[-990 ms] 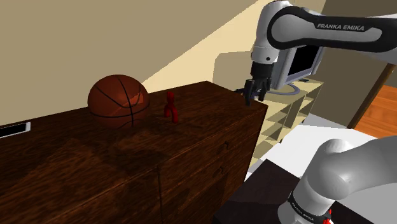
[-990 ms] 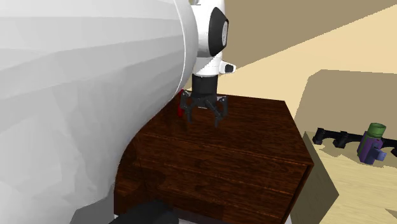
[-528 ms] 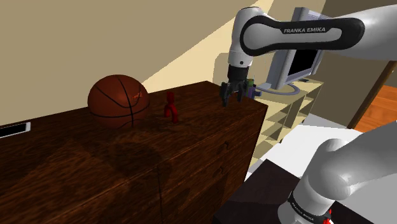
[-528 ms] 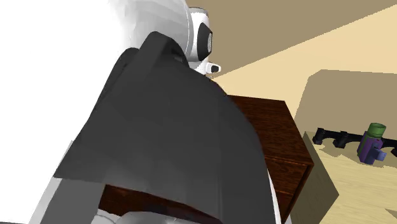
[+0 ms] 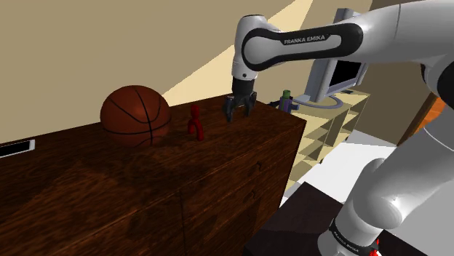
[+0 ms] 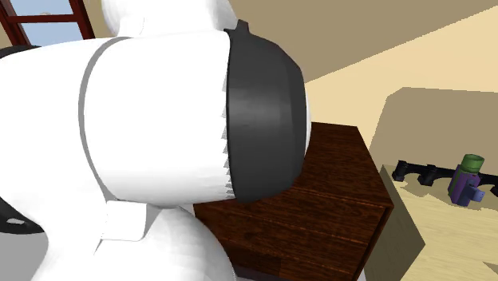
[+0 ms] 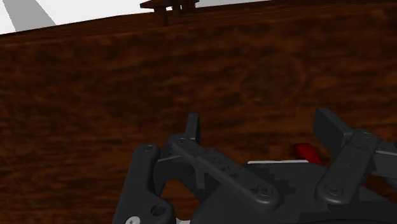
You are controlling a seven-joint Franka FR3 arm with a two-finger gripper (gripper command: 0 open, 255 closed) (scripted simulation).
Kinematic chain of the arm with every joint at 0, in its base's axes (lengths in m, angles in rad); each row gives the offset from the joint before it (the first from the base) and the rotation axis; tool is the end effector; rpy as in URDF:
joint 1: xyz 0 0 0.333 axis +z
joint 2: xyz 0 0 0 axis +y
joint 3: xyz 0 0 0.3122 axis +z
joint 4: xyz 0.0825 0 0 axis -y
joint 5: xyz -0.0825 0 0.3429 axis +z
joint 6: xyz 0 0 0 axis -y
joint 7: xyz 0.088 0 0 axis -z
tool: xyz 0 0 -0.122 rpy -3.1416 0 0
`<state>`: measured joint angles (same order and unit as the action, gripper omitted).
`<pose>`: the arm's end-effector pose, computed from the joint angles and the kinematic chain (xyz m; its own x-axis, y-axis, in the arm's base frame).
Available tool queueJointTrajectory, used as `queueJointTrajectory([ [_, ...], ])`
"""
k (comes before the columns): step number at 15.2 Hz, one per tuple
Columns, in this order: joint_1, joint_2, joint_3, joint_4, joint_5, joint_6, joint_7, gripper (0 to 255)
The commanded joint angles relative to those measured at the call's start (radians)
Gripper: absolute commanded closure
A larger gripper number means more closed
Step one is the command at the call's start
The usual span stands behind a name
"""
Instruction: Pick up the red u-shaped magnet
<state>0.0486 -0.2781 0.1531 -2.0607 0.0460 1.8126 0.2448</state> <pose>0.4275 0.0984 0.5435 0.9979 -0.0588 0.0255 -0.0586 -0.9982 -0.0095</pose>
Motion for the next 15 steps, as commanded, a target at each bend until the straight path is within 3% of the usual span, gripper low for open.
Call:
queueJointTrajectory([
  [1, 0.006, 0.075, 0.019, 0.052, -0.010, 0.034, 0.026, 0],
  [11, 0.056, 0.435, 0.081, 0.401, -0.113, 0.086, 0.148, 0],
  [15, 0.059, 0.449, 0.081, 0.377, -0.119, 0.125, 0.153, 0],
])
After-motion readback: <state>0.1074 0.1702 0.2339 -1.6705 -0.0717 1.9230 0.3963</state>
